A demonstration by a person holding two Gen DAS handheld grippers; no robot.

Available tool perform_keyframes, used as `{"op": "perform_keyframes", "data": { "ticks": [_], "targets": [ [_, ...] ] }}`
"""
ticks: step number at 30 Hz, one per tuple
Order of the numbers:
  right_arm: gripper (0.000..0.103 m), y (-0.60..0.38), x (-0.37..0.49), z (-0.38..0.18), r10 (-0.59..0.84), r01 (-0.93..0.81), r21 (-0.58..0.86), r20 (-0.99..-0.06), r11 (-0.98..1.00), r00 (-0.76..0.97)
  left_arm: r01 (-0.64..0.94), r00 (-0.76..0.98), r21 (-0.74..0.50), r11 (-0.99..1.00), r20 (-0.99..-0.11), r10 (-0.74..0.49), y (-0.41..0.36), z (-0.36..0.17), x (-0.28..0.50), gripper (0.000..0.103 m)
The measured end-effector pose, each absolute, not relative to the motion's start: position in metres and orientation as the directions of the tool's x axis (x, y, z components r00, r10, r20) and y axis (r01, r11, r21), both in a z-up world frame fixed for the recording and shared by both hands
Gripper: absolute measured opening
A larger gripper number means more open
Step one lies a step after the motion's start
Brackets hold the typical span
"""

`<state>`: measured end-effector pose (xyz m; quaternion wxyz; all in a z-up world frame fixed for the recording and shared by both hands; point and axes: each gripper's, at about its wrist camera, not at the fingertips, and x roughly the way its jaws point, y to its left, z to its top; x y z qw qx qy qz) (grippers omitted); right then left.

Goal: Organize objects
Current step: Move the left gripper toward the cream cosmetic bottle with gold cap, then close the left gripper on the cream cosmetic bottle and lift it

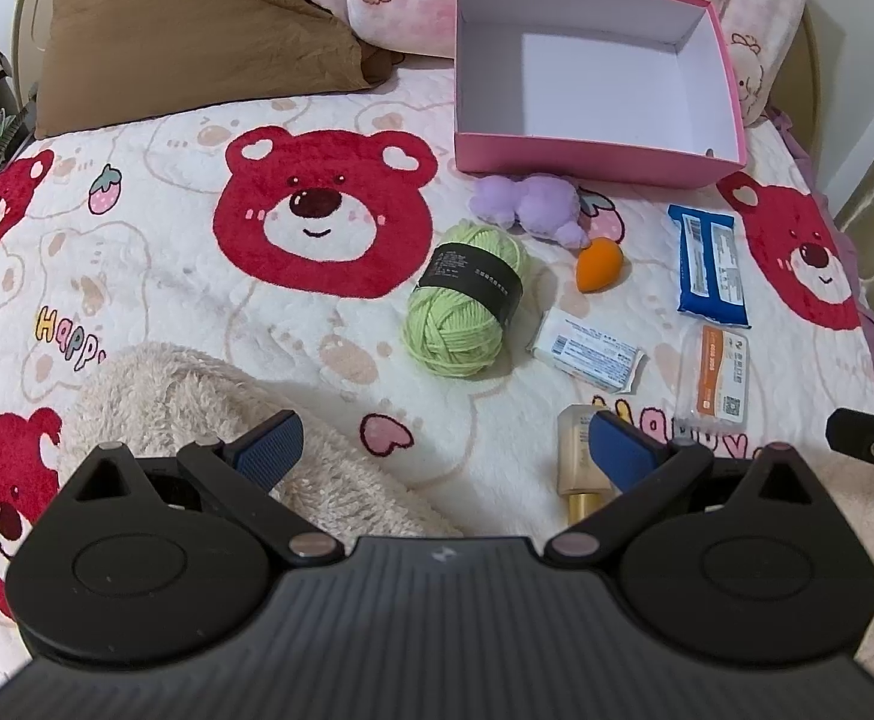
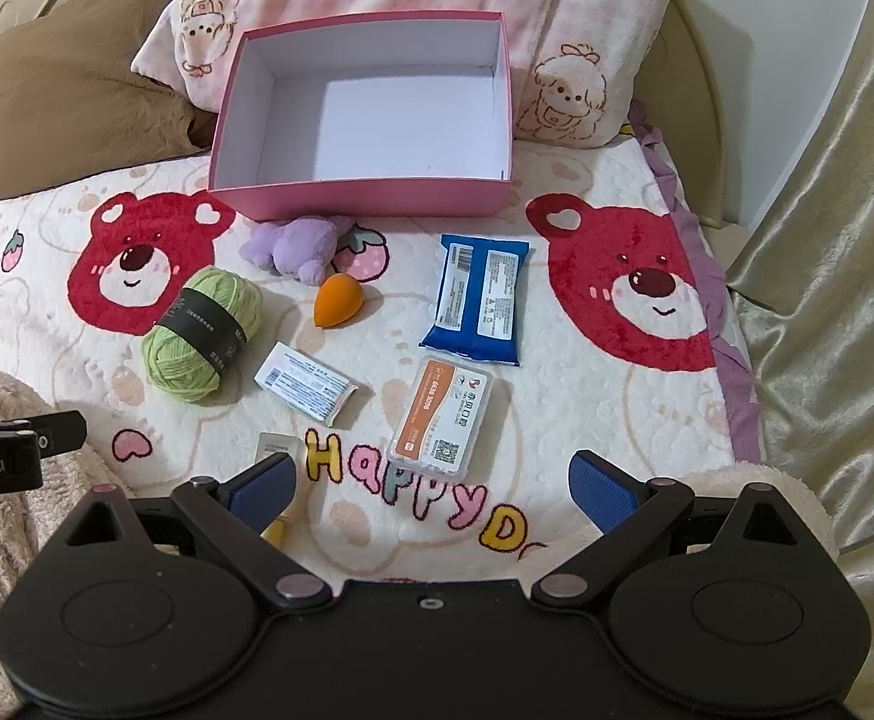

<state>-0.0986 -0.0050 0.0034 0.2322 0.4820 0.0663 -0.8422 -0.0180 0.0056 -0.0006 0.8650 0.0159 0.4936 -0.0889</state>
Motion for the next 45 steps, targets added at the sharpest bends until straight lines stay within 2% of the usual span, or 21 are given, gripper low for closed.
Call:
{"op": "perform_keyframes", "data": {
  "ticks": [24,37,45],
  "targets": [
    [0.099,-0.006,-0.098,0.004,-0.306,0.393,0.126,-0.846,-0.911,-0.437,0.223,0.479,-0.057,0.973,-0.863,-0.160,0.001,-0.002,-0.020,0.103],
    [0.099,-0.018,-0.101,-0.003,-0.299,0.394,0.126,-0.859,-0.911,-0.415,0.335,0.417,-0.102,0.937,-0.875,-0.245,-0.010,0.007,-0.003,0.103],
    [0.099,-0.030,-0.108,-0.019,-0.319,0.393,0.169,-0.879,-0.904,-0.356,0.408,0.352,-0.106,0.907,-0.898,-0.264,-0.017,-0.009,0.015,0.100]
  ]
}}
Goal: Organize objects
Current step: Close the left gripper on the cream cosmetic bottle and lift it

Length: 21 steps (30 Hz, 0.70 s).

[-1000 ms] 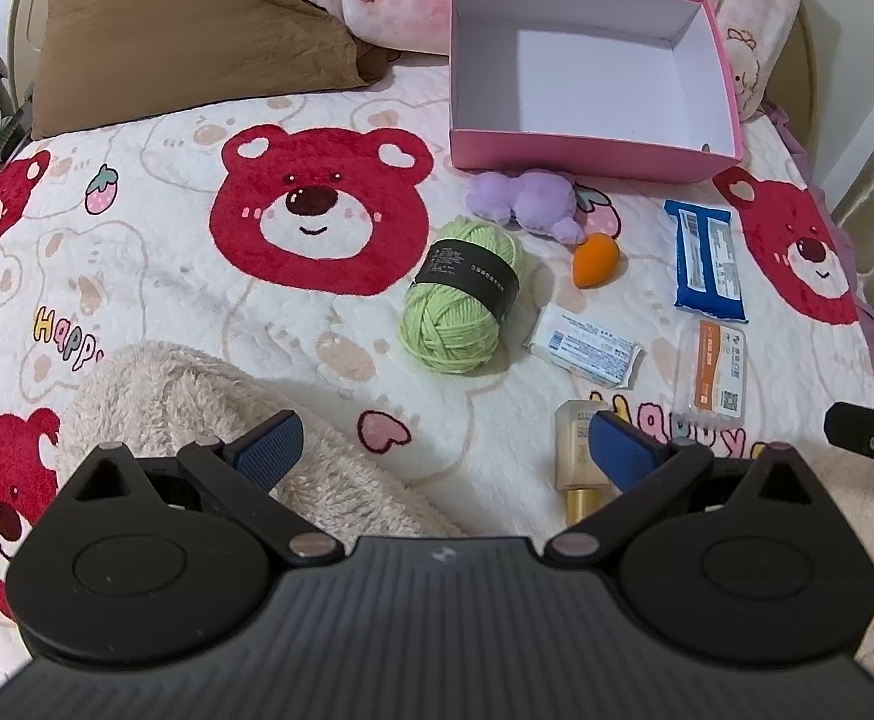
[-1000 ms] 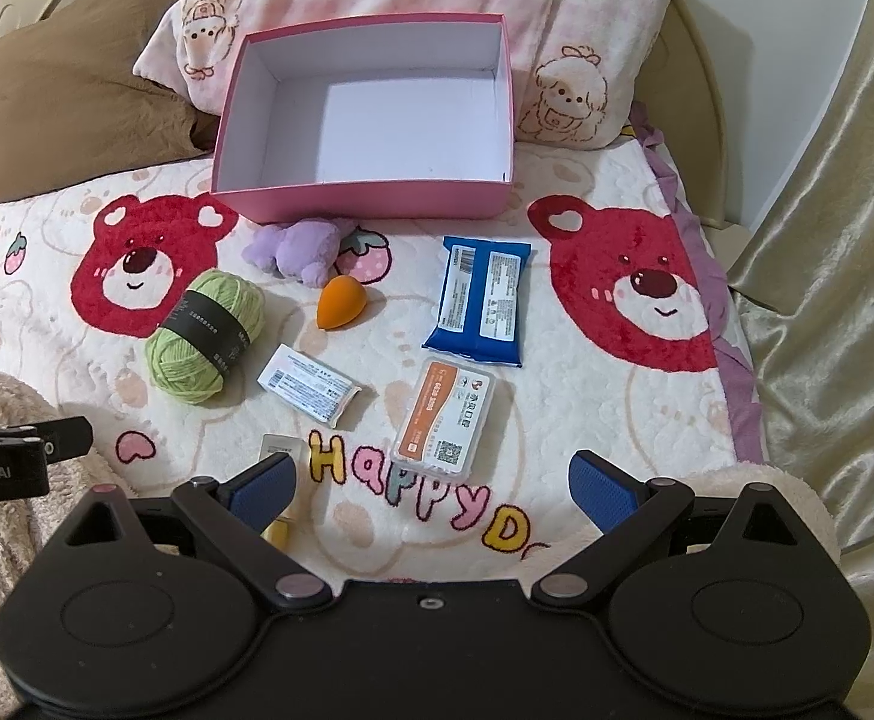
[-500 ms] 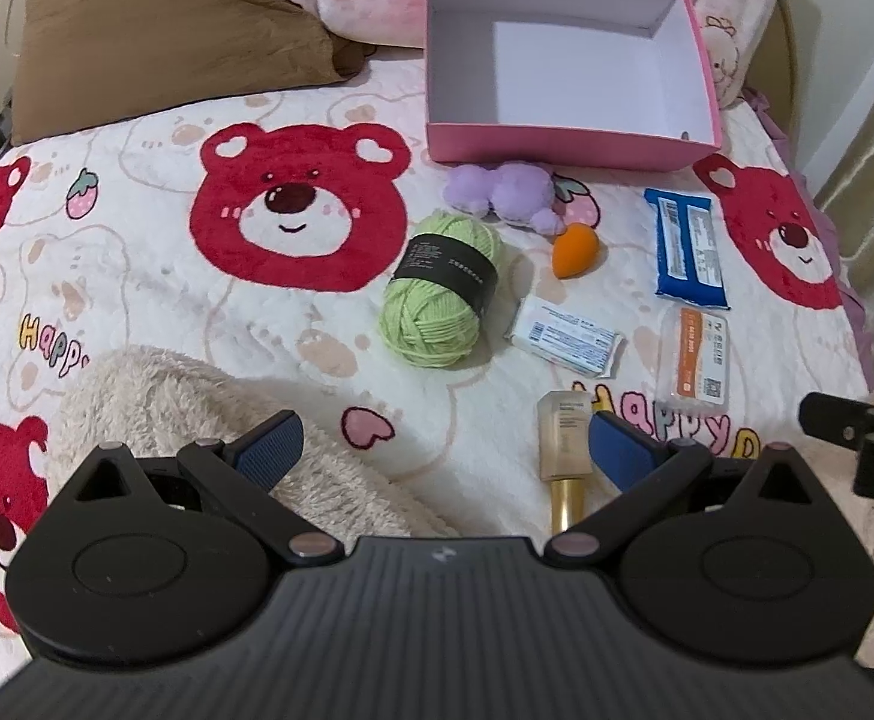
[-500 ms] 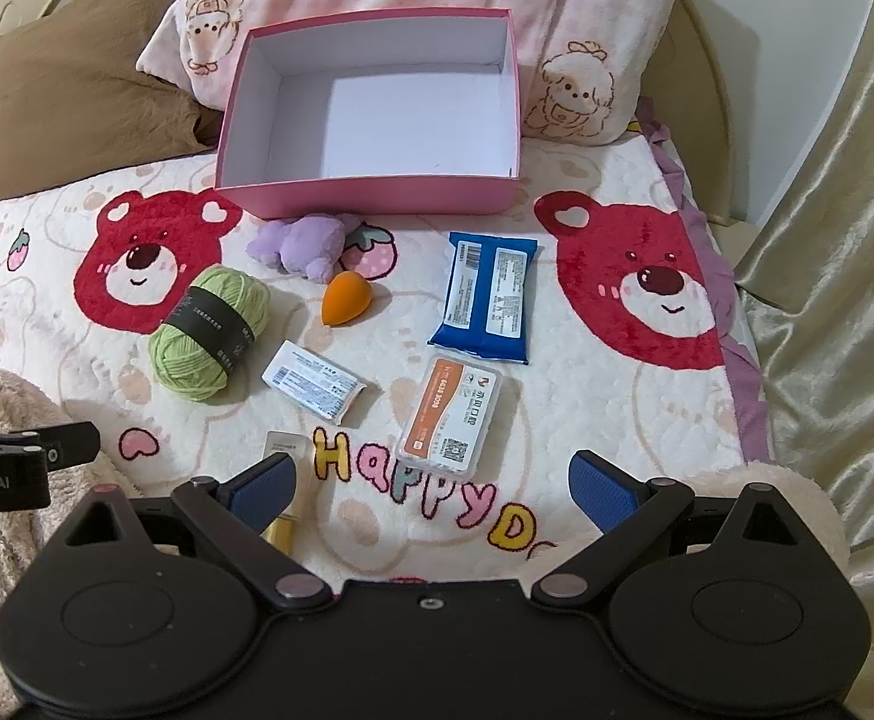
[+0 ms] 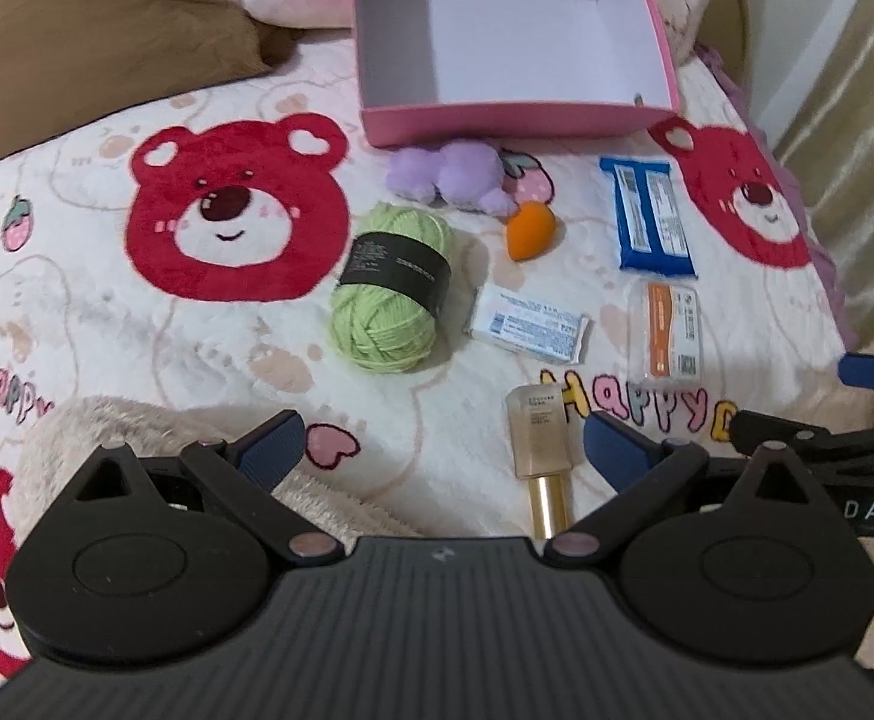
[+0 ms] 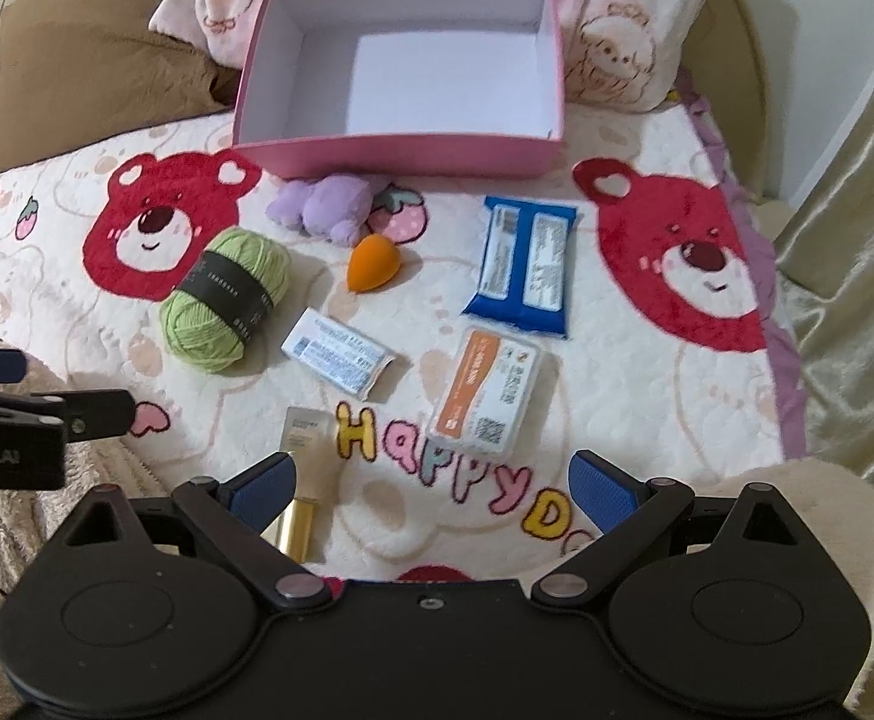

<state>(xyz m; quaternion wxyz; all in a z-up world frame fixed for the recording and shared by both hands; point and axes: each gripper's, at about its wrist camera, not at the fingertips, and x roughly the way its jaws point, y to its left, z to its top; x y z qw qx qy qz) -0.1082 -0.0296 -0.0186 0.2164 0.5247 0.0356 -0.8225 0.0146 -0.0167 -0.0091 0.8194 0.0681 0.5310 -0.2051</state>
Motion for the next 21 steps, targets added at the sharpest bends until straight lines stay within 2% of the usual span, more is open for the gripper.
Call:
{"op": "perform_keyframes", "data": {
  "ticks": [5,9,16,20,21],
  "targets": [
    [0.099,-0.040,-0.110,-0.040,-0.421,0.434,0.269,-0.854,-0.860,-0.305,0.467,0.309,-0.096,0.879,-0.914,-0.263,-0.030,-0.025,0.027,0.090],
    [0.099,-0.051,-0.111,-0.062,-0.508,0.462,0.346,-0.811,-0.816,-0.289,0.478,0.225,-0.162,0.863,-0.928,-0.299,-0.038,-0.038,0.042,0.079],
    [0.098,-0.075,-0.118,-0.098,-0.536,0.444,0.409,-0.818,-0.797,-0.208,0.482,0.149,-0.200,0.853,-0.941,-0.305,-0.060,-0.071,0.063,0.060],
    [0.091,-0.091,-0.116,-0.117,-0.536,0.392,0.442,-0.827,-0.807,-0.170,0.473,0.078,-0.255,0.843,-0.941,-0.328,-0.068,-0.097,0.064,0.049],
    [0.090,-0.093,-0.116,-0.121,-0.537,0.375,0.450,-0.826,-0.810,-0.170,0.548,0.033,-0.276,0.790,-0.936,-0.350,-0.069,-0.101,0.063,0.049]
  ]
}}
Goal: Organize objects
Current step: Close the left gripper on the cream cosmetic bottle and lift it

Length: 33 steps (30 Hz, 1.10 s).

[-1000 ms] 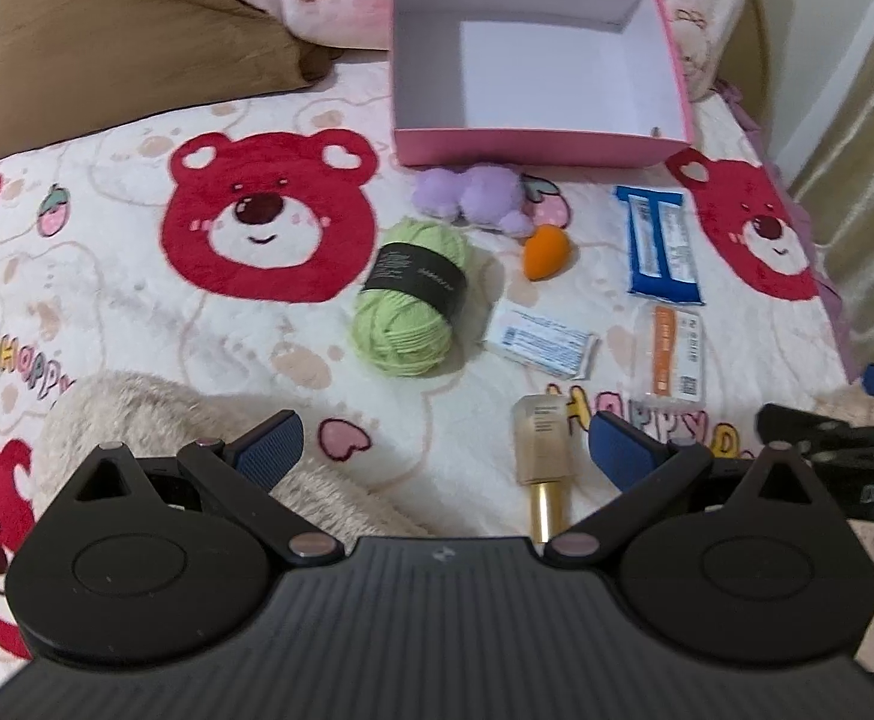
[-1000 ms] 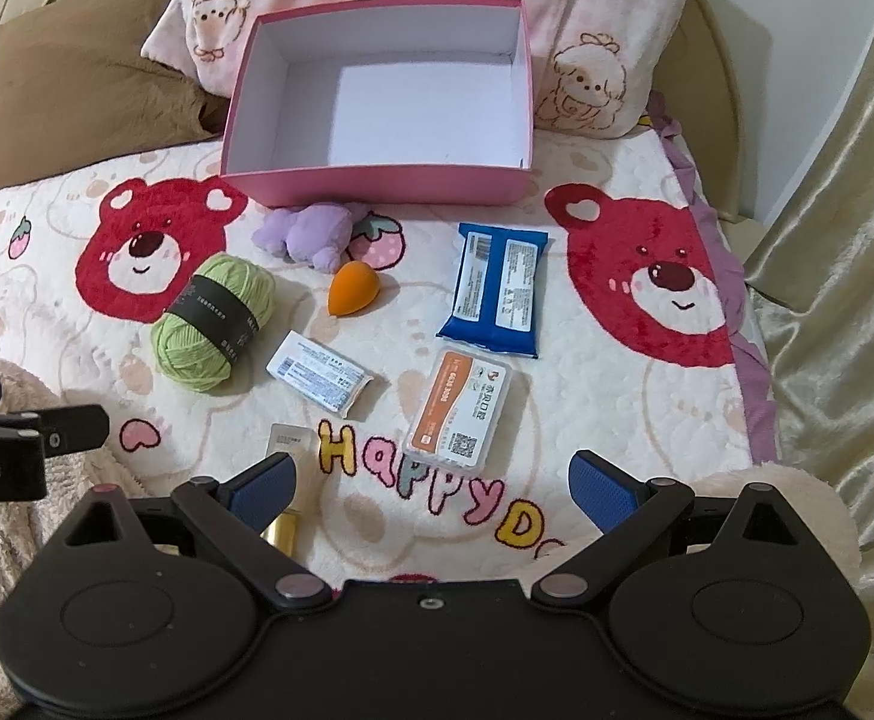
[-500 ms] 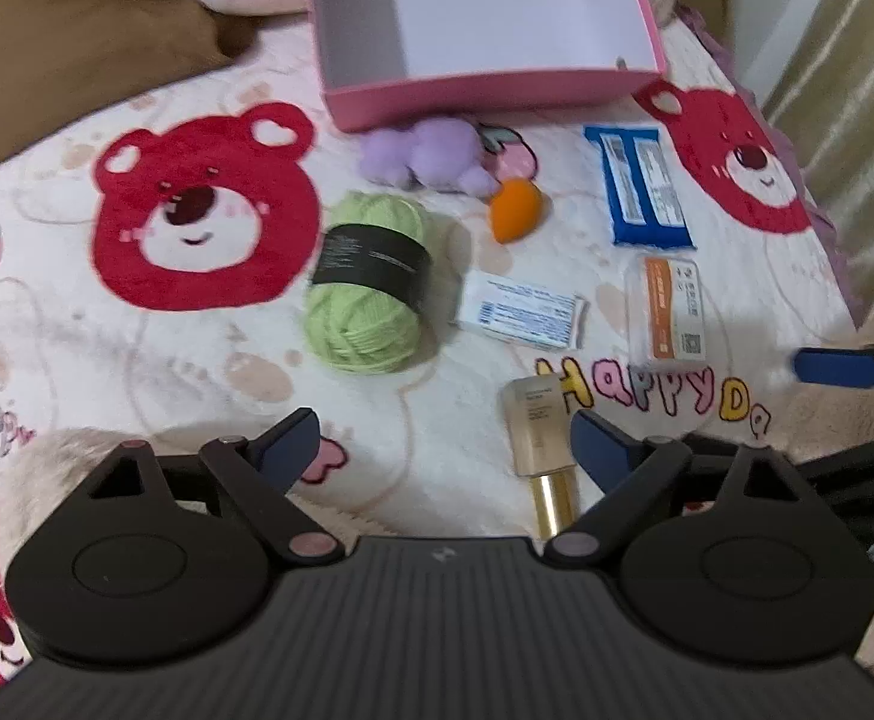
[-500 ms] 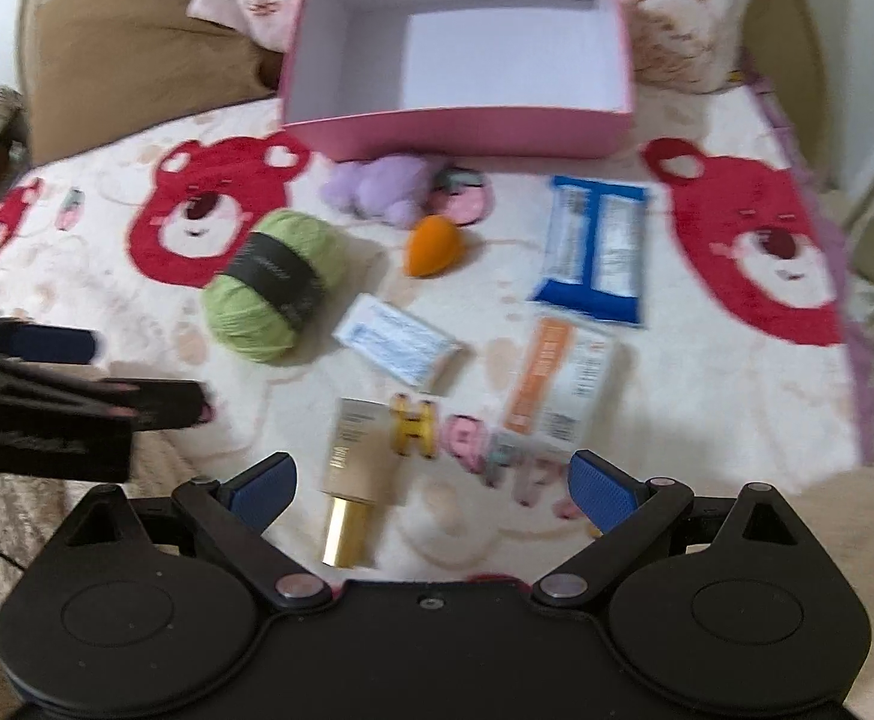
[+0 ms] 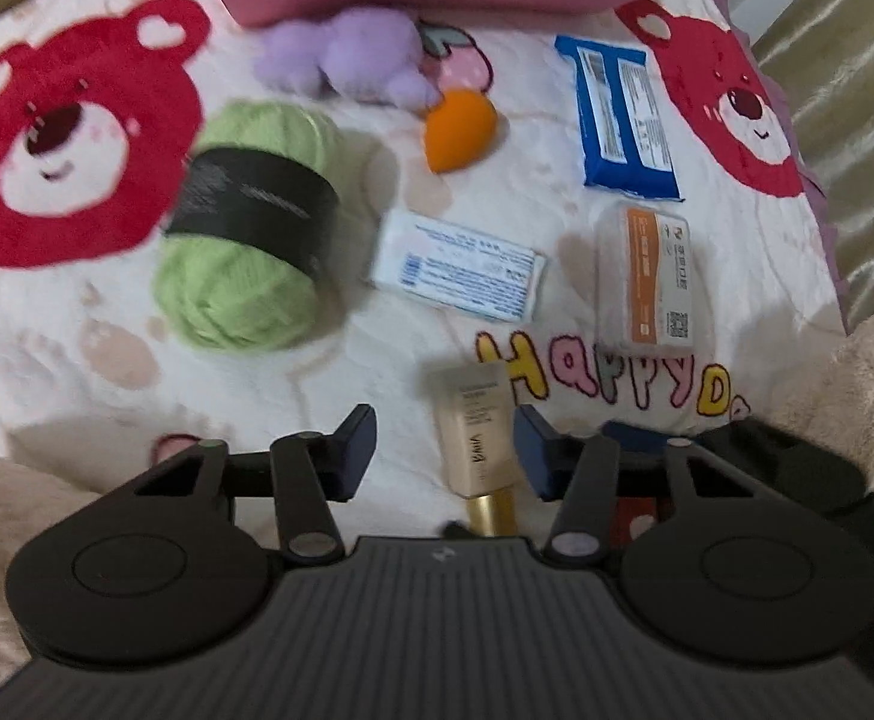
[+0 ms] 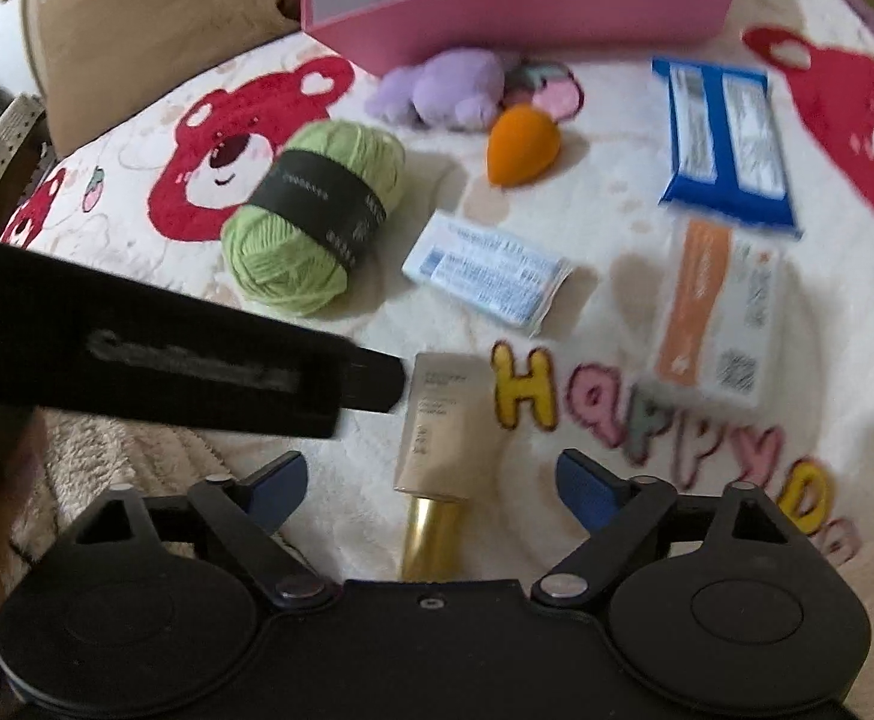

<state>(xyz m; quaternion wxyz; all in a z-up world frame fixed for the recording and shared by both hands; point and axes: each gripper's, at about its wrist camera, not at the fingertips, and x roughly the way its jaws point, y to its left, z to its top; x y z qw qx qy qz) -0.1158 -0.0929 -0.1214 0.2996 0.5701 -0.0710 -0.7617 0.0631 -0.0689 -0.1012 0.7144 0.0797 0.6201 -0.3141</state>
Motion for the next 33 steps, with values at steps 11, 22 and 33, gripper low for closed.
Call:
{"op": "perform_keyframes", "data": {
  "ticks": [11,22,33],
  "targets": [
    [0.043,-0.115,-0.110,-0.150,-0.464,0.331,0.384,-0.861,-0.862,-0.208,0.591,-0.051,-0.377,0.713,-0.900,-0.433,-0.072,-0.141,0.053,0.025],
    [0.041,-0.109,-0.116,-0.155,-0.486,0.266,0.431,-0.851,-0.863,-0.198,0.521,-0.089,-0.460,0.719,-0.867,-0.491,-0.064,-0.157,0.058,0.036],
    [0.041,-0.103,-0.121,-0.160,-0.502,0.261,0.451,-0.845,-0.854,-0.183,0.524,-0.070,-0.461,0.716,-0.861,-0.503,-0.067,-0.162,0.052,0.041]
  ]
}}
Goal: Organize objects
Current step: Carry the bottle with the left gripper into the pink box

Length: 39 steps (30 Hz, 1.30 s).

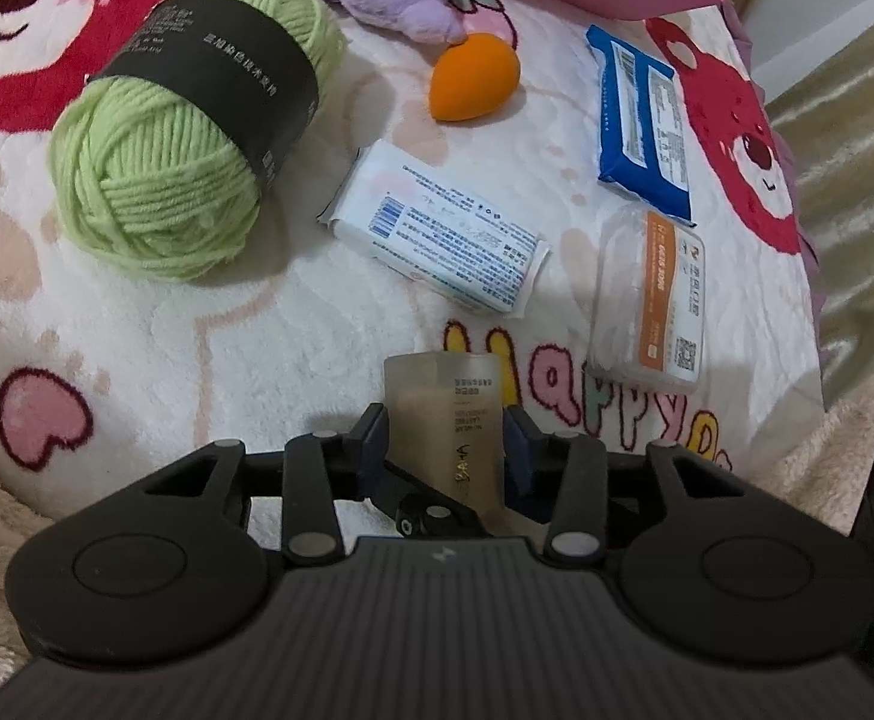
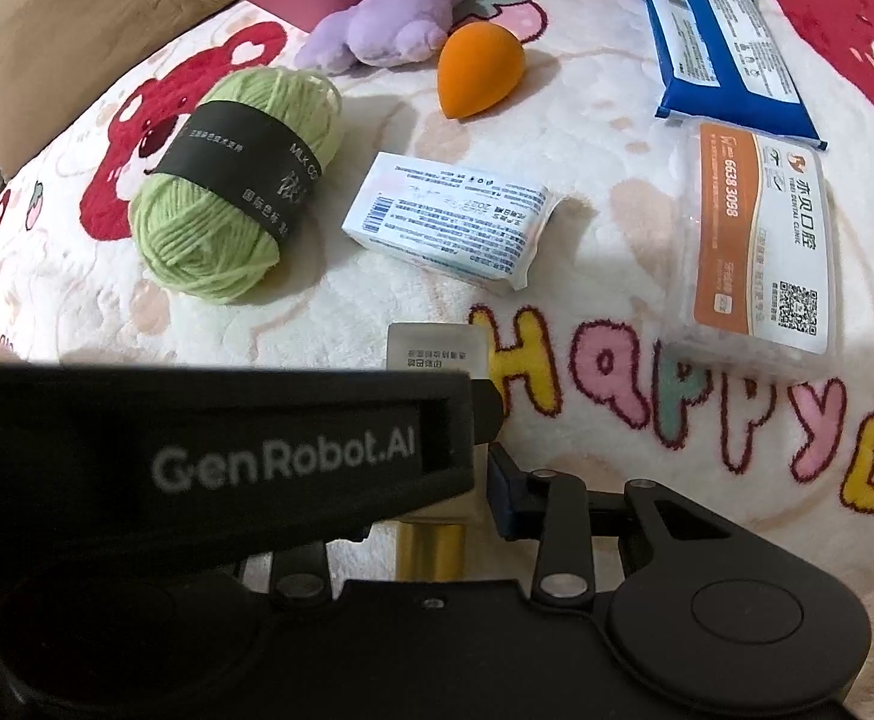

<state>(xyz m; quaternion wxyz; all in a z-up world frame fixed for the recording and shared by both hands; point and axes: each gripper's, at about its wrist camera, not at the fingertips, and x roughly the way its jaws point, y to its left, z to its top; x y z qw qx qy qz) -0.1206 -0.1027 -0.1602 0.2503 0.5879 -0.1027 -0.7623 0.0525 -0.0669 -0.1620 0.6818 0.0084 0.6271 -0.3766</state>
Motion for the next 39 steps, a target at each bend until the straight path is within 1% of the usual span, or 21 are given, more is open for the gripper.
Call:
{"op": "perform_keyframes", "data": {
  "ticks": [4,9,15,19,22,27,34,39],
  "targets": [
    [0.040,-0.105,-0.121,-0.160,-0.504,0.278,0.445,-0.841,-0.851,-0.197,0.544,-0.059,-0.462,0.700,-0.854,-0.517,-0.064,-0.158,0.049,0.040],
    [0.040,-0.097,-0.113,-0.147,-0.525,0.290,0.456,-0.817,-0.841,-0.238,0.566,-0.023,-0.455,0.688,-0.842,-0.539,-0.057,-0.142,0.041,0.040],
    [0.041,-0.092,-0.108,-0.118,-0.549,0.369,0.433,-0.775,-0.823,-0.314,0.624,0.035,-0.439,0.647,-0.811,-0.584,-0.049,-0.106,0.032,0.039],
    [0.040,-0.079,-0.110,-0.093,-0.575,0.402,0.433,-0.730,-0.807,-0.369,0.650,0.061,-0.451,0.612,-0.771,-0.634,-0.048,-0.074,0.035,0.039],
    [0.041,-0.072,-0.118,-0.068,-0.582,0.439,0.406,-0.695,-0.802,-0.421,0.666,0.082,-0.457,0.590,-0.741,-0.666,-0.053,-0.047,0.039,0.039],
    [0.040,-0.056,-0.145,-0.026,-0.603,0.488,0.374,-0.625,-0.789,-0.496,0.713,0.127,-0.436,0.549,-0.690,-0.713,-0.074,0.003,0.052,0.039],
    [0.040,-0.036,-0.205,0.014,-0.593,0.483,0.348,-0.540,-0.804,-0.598,0.774,0.194,-0.373,0.512,-0.630,-0.752,-0.128,0.054,0.080,0.039],
    [0.040,-0.032,-0.261,0.024,-0.578,0.459,0.354,-0.552,-0.815,-0.601,0.779,0.194,-0.369,0.508,-0.628,-0.754,-0.173,0.069,0.108,0.039]
  ]
}}
